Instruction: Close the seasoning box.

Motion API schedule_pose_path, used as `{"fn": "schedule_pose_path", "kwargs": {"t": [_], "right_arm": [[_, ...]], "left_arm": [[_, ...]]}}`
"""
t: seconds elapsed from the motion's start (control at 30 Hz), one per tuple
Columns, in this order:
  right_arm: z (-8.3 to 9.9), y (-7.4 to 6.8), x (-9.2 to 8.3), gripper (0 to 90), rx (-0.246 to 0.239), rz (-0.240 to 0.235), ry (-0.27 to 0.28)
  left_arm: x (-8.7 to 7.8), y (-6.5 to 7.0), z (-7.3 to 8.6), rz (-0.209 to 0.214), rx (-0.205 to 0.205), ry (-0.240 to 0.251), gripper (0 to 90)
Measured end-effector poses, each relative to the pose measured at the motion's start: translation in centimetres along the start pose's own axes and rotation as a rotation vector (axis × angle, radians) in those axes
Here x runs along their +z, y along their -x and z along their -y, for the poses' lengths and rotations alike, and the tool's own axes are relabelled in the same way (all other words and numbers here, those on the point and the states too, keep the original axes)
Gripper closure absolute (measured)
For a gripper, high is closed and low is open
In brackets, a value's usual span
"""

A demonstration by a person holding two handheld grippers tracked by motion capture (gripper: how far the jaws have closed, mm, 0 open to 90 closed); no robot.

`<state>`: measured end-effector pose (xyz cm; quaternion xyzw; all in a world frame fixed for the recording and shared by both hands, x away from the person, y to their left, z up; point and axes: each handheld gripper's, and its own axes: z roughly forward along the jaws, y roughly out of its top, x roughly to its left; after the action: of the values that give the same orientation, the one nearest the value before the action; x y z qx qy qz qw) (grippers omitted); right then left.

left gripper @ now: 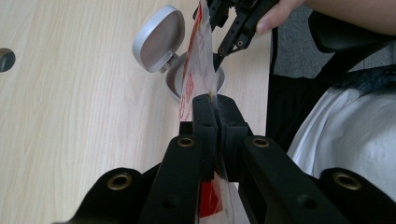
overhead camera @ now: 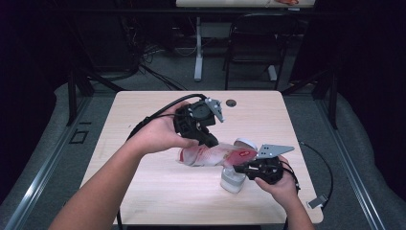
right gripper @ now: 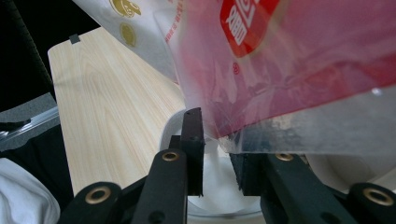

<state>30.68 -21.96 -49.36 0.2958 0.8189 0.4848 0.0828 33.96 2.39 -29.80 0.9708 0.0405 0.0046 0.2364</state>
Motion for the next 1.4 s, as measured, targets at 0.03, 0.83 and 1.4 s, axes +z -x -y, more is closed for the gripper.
{"fn": "schedule_pose_path", "kwargs": {"t": [0.03, 0.83, 1.4], "right_arm": [[0.01, -0.01, 0.02, 76.4, -0.002, 0.002, -0.002], [0.36, -0.03, -0.62, 76.6, 0.004, 0.007, -0.004], [0.27, -0.48, 0.20, 78.1, -0.005, -0.016, -0.014]], "left_arm": [[0.02, 0.00, -0.02, 0.000, 0.001, -0.002, 88.6], [0.24, -0.04, -0.50, 0.015, 0.012, 0.004, 88.5], [-0.07, 0.01, -0.39, 0.007, 0.009, -0.003, 88.5]]}}
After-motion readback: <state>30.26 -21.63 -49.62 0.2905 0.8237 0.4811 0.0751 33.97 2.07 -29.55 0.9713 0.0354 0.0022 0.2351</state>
